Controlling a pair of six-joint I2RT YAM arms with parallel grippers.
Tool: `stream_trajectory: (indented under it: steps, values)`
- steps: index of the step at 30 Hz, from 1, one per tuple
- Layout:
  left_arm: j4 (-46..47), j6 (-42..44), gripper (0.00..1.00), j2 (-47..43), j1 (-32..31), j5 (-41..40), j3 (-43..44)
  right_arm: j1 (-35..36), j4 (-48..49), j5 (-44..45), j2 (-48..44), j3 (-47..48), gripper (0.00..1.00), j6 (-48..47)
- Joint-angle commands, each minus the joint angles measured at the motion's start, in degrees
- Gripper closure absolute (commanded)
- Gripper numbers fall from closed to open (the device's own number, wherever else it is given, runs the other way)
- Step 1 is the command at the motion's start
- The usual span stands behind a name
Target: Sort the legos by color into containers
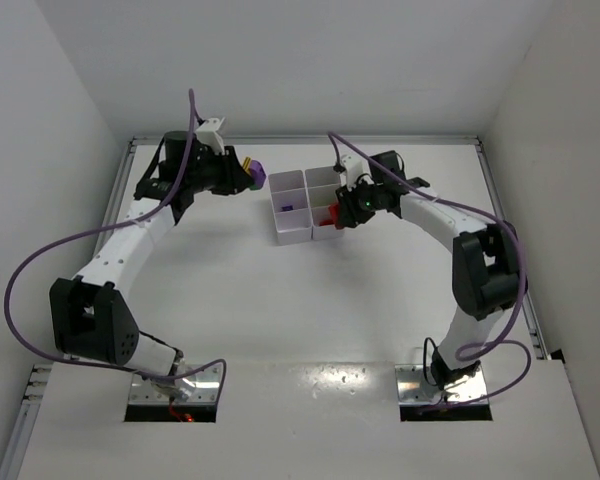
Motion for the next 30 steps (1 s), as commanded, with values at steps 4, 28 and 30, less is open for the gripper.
stream_trajectory:
  steps: [4,28,30]
  values:
    - [1.35,-0.86,1.00,-1.44,1.45,1.17,-0.49,0.86,6.43,-0.01,2.32,4.50,1.00,0.76]
    - [3.02,-0.86,1.00,3.65,1.45,4.60,1.62,2.97,14.43,7.55,4.00,0.37,0.58,3.67]
    - [3.02,-0.86,1.00,3.66,1.45,4.60,2.15,2.97,14.95,7.55,2.51,-1.29,0.42,3.67]
